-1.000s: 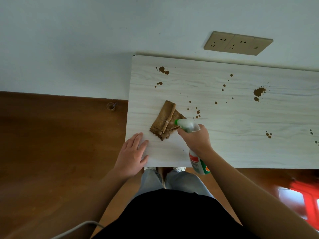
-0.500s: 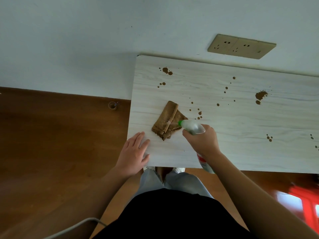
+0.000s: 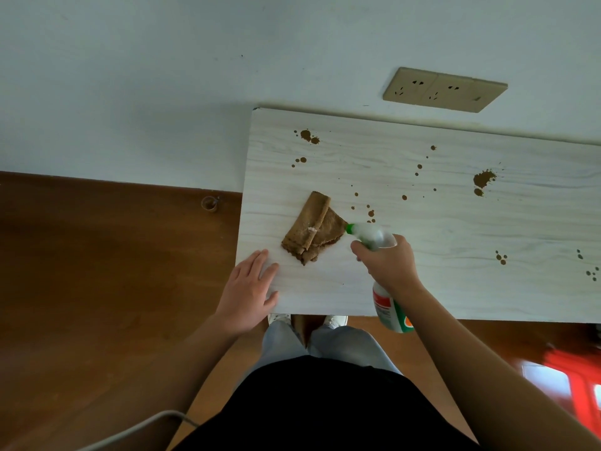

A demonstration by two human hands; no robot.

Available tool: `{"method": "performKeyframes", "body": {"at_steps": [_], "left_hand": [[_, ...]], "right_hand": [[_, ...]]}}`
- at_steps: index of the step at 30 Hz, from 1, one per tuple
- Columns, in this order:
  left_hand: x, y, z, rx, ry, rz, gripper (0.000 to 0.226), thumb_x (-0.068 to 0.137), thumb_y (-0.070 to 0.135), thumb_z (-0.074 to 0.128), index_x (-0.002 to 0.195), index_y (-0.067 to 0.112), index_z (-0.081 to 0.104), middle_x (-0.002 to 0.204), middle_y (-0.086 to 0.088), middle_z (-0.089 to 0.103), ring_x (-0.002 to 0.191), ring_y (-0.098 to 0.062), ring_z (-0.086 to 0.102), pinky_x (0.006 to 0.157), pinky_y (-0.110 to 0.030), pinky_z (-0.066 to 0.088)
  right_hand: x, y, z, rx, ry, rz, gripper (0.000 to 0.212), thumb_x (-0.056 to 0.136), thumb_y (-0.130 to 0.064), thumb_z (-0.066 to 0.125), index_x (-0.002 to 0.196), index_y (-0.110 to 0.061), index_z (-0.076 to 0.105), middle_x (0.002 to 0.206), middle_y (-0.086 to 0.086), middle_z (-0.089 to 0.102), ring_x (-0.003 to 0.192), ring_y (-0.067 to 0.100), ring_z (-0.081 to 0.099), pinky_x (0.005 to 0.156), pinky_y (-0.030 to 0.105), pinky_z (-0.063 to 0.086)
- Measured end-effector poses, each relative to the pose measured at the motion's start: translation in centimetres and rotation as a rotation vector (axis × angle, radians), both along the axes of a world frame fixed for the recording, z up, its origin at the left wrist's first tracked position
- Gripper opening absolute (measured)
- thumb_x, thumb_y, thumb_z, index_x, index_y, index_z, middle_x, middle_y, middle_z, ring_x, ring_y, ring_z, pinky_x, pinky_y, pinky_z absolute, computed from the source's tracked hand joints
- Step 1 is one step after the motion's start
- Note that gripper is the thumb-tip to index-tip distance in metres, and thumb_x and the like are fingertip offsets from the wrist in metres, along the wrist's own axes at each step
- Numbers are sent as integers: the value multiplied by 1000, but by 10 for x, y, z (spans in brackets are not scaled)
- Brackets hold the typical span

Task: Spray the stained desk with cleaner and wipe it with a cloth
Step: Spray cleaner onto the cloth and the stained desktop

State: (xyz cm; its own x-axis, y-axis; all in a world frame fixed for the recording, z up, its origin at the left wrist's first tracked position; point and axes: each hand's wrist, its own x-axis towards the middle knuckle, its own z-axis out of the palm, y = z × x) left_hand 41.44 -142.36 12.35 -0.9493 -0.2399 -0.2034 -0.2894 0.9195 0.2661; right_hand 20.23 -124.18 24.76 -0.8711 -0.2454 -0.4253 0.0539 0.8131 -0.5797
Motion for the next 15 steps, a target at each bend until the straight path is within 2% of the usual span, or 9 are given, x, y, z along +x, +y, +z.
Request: {"method": "performKeyframes", "body": {"at_steps": [4, 9, 12, 15], "left_hand": [[0, 1, 1, -14, 0, -2, 56, 90, 42, 70, 138, 16, 56, 155, -16, 46, 144, -35, 44, 115, -45, 39], [-1, 2, 2, -26, 8, -4, 56, 90, 41, 70, 137, 14, 57, 153, -18, 47, 143, -36, 46, 115, -45, 40], [-1, 2, 3, -19, 15, -3, 55, 89, 39, 72, 136, 13, 57, 152, -19, 48, 143, -37, 46, 114, -47, 42], [-1, 2, 2, -21, 10, -5, 54, 90, 39, 70, 136, 14, 57, 153, -19, 48, 143, -37, 46, 114, -47, 42]], "right_hand": [[0, 5, 2, -23, 0, -24, 22, 79, -40, 74, 80, -23, 61, 70, 10, 67, 65, 29, 67, 64, 43, 59], [0, 12, 3, 0, 22, -69, 23, 82, -39, 74, 77, -23, 59, 66, 5, 62, 58, 17, 60, 59, 35, 56], [0, 13, 4, -12, 13, -87, 23, 83, -36, 74, 76, -23, 56, 64, 4, 58, 58, 17, 57, 60, 37, 57], [-1, 12, 5, -55, -17, -114, 23, 79, -39, 75, 80, -20, 61, 69, 11, 64, 59, 18, 59, 61, 40, 57]]}}
